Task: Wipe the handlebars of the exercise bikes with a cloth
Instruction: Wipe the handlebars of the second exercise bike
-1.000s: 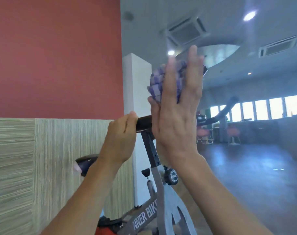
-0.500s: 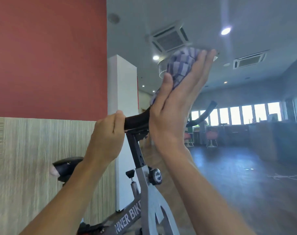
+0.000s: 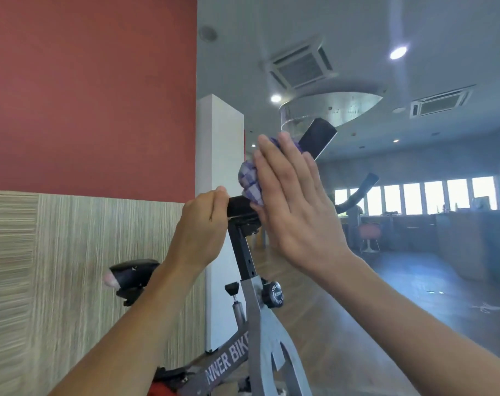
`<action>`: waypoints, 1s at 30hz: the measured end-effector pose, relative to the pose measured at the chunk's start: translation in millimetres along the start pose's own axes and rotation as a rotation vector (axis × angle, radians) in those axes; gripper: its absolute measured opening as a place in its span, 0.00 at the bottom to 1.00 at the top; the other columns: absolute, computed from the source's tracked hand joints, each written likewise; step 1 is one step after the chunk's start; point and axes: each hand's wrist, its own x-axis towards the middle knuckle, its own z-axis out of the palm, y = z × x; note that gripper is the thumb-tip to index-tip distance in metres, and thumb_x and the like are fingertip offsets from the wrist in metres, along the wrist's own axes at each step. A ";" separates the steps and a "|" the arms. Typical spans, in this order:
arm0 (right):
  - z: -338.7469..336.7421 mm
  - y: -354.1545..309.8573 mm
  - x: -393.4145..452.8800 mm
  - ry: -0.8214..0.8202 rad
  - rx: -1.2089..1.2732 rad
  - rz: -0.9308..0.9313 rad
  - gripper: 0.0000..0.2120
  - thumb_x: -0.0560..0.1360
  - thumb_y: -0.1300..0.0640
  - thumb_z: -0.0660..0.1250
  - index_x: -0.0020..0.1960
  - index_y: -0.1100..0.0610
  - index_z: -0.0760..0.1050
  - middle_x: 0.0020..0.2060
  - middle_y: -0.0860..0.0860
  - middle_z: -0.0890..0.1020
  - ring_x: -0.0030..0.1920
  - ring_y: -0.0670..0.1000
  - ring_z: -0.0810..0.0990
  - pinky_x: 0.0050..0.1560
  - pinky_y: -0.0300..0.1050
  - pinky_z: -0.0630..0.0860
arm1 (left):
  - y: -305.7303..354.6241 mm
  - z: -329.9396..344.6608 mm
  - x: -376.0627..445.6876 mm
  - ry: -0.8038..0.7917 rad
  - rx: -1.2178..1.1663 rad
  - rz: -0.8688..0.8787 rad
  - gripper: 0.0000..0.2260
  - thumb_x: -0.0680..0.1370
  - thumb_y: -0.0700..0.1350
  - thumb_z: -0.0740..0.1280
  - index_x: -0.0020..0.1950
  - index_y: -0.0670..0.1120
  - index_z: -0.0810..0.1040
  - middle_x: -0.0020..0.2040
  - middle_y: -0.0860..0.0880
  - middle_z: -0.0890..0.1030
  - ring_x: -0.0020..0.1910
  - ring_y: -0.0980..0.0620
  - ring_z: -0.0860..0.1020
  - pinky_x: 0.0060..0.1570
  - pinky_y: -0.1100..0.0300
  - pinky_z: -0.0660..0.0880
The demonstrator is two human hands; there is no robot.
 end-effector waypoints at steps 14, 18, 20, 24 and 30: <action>-30.4 41.2 21.8 -0.101 -0.172 -0.235 0.21 0.86 0.55 0.56 0.73 0.66 0.70 0.70 0.62 0.75 0.76 0.62 0.68 0.79 0.58 0.60 | 7.6 -5.8 -2.2 -0.060 -0.009 -0.039 0.21 0.86 0.51 0.53 0.35 0.44 0.65 0.30 0.47 0.65 0.28 0.52 0.63 0.33 0.51 0.63; -31.0 36.8 28.2 -0.054 -0.163 -0.104 0.20 0.83 0.59 0.59 0.71 0.69 0.71 0.66 0.64 0.76 0.74 0.66 0.69 0.77 0.62 0.62 | 7.3 -2.3 -3.9 -0.043 -0.029 -0.039 0.20 0.86 0.49 0.53 0.34 0.47 0.64 0.29 0.51 0.63 0.25 0.56 0.62 0.31 0.57 0.61; -25.7 25.8 24.3 -0.093 -0.193 -0.193 0.19 0.83 0.59 0.58 0.70 0.67 0.73 0.63 0.63 0.79 0.72 0.65 0.72 0.77 0.60 0.63 | 5.6 -0.5 -4.5 -0.026 -0.025 -0.029 0.20 0.86 0.48 0.53 0.35 0.47 0.65 0.30 0.51 0.65 0.27 0.55 0.64 0.32 0.58 0.63; -38.0 40.4 33.9 -0.145 -0.217 -0.266 0.21 0.84 0.57 0.56 0.72 0.65 0.71 0.61 0.61 0.79 0.67 0.64 0.75 0.78 0.58 0.62 | 2.5 -2.4 -4.0 -0.052 -0.007 -0.025 0.20 0.87 0.49 0.53 0.36 0.47 0.65 0.30 0.50 0.66 0.27 0.54 0.63 0.32 0.55 0.64; -38.4 27.5 36.9 -0.206 -0.237 -0.196 0.20 0.80 0.55 0.56 0.67 0.64 0.74 0.57 0.60 0.79 0.63 0.65 0.75 0.78 0.59 0.59 | 4.5 -1.1 -5.1 -0.031 -0.020 -0.028 0.20 0.86 0.49 0.53 0.35 0.47 0.64 0.31 0.50 0.65 0.29 0.53 0.63 0.33 0.55 0.63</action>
